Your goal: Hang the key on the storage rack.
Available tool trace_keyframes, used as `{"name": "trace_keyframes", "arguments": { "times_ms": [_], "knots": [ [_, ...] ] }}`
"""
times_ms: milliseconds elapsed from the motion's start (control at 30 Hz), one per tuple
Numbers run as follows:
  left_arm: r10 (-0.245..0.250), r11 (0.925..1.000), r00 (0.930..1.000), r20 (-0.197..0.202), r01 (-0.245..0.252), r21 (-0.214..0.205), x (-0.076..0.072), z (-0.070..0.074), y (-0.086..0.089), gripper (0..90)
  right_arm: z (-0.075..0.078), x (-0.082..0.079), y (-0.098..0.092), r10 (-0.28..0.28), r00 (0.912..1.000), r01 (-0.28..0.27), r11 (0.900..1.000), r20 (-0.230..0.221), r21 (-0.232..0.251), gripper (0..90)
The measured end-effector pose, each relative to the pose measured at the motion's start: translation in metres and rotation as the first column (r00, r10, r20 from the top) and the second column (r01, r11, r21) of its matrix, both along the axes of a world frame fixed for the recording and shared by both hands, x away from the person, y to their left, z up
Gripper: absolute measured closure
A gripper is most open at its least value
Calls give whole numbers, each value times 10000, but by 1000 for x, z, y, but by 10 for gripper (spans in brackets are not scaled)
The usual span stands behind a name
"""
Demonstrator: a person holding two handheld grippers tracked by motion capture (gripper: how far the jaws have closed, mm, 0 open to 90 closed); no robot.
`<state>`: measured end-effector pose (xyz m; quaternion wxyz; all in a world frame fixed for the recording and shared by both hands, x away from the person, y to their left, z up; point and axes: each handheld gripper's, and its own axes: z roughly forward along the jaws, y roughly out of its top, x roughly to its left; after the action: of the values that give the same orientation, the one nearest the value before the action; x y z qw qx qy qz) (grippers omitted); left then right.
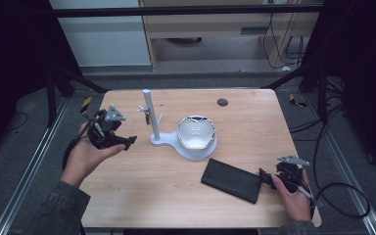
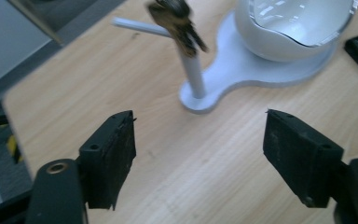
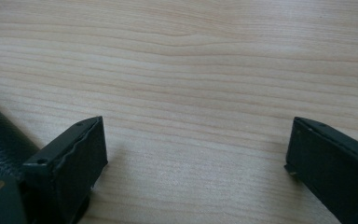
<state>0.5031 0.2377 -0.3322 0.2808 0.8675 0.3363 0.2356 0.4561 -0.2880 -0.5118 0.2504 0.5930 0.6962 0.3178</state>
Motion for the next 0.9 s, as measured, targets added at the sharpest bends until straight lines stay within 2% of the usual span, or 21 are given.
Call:
{"name": "trace_keyframes", "arguments": {
  "times_ms": [67, 100, 133, 167, 200, 300, 367, 433, 500, 567, 633, 700, 733, 800, 833, 867, 900],
  "knots": [
    [-256, 9991, 9995, -197, 249, -348, -7, -19, -6, 201, 4, -3, 0, 75, 9998, -75, 10000, 208, -27, 54],
    [-562, 9962, 9982, -196, 548, -677, -14, -36, -15, 178, 7, -5, -1, 184, 9985, -185, 9998, 515, 3, 53],
    [-562, 9962, 9982, -196, 548, -677, -14, -36, -15, 132, 7, -5, -1, 184, 9985, -185, 9998, 515, 3, 53],
    [-865, 9939, 9960, -203, 849, -698, -18, -43, -18, 132, 11, -8, 0, 242, 9956, -235, 9997, 902, -89, 57],
    [-1076, 9910, 9940, -169, 1059, -820, -22, -50, -23, 111, 12, -9, 2, 234, 9948, -219, 9996, 993, -165, 65],
    [-1721, 9816, 9848, -227, 1695, -877, -30, -67, -38, 107, 18, -13, 7, 360, 9898, -306, 9987, 1379, -412, 120],
    [-2220, 9721, 9739, -476, 2173, -883, -32, -76, -48, 125, 22, -14, 13, 545, 9870, -453, 9969, 1512, -636, 183],
    [-2609, 9619, 9633, -630, 2539, -1011, -36, -83, -59, 133, 29, -13, 19, 774, 9828, -640, 9944, 1678, -837, 210],
    [-2992, 9534, 9515, -722, 2949, -643, -39, -87, -72, 140, 36, -12, 26, 956, 9786, -788, 9921, 1820, -973, 257],
    [-3269, 9449, 9410, -874, 3238, -481, -43, -90, -84, 155, 41, -12, 31, 1067, 9738, -875, 9909, 2006, -1022, 308],
    [-3568, 9339, 9292, -964, 3525, -590, -45, -93, -95, 164, 45, -13, 34, 1216, 9690, -1014, 9896, 2151, -1024, 329],
    [-3757, 9265, 9213, -1001, 3708, -637, -48, -96, -107, 166, 47, -16, 36, 1443, 9641, -1251, 9873, 2231, -980, 333],
    [-3841, 9231, 9181, -979, 3796, -618, -49, -97, -113, 163, 48, -18, 37, 1616, 9602, -1397, 9841, 2276, -1094, 331],
    [-3945, 9185, 9131, -1030, 3885, -734, -52, -103, -125, 162, 48, -21, 37, 1778, 9556, -1580, 9823, 2348, -1008, 306],
    [-3957, 9176, 9121, -1071, 3880, -861, -54, -105, -131, 155, 48, -23, 35, 1783, 9538, -1597, 9826, 2420, -945, 280],
    [-3920, 9184, 9144, -1015, 3826, -1006, -55, -109, -136, 146, 47, -24, 33, 1715, 9531, -1544, 9842, 2493, -868, 253],
    [-3920, 9184, 9144, -1015, 3826, -1006, -55, -109, -136, 140, 47, -24, 33, 1715, 9531, -1544, 9842, 2493, -868, 253]
  ]
}}
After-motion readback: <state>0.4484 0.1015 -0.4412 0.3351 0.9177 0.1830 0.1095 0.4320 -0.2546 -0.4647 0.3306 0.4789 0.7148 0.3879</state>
